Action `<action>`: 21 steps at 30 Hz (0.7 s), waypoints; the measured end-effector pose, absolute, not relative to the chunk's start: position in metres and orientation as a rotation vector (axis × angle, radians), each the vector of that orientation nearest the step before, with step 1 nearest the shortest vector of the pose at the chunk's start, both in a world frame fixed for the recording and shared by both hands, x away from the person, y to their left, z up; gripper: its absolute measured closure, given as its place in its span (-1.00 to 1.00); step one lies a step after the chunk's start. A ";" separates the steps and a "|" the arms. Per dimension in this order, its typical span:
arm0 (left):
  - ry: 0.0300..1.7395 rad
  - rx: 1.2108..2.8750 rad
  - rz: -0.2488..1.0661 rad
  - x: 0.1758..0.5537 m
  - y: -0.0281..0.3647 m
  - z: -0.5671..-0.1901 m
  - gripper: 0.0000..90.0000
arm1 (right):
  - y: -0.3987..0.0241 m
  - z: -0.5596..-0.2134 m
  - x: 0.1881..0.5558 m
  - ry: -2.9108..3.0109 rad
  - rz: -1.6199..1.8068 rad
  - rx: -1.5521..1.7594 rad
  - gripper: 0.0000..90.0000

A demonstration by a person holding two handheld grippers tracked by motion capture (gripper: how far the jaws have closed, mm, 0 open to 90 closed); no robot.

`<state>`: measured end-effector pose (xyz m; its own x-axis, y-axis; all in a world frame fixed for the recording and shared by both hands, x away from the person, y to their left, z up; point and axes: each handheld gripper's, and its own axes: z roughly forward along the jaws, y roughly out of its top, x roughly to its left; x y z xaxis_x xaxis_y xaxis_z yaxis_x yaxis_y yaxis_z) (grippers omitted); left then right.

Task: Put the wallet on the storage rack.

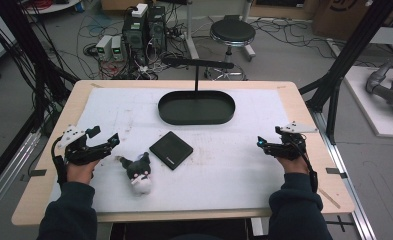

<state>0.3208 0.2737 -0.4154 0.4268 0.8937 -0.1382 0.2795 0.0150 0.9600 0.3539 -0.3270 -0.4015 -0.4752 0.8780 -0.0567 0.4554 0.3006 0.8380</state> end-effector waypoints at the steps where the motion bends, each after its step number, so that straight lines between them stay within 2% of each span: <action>1: 1.082 1.528 0.666 0.321 0.274 -0.416 -0.58 | -0.327 -0.402 0.354 2.058 1.072 1.185 -0.56; 11: 1.096 1.527 0.660 0.326 0.273 -0.418 -0.58 | -0.326 -0.405 0.356 2.080 1.080 1.202 -0.55; 21: 1.100 1.540 0.668 0.324 0.274 -0.419 -0.58 | -0.299 -0.402 0.358 2.090 1.185 1.133 -0.55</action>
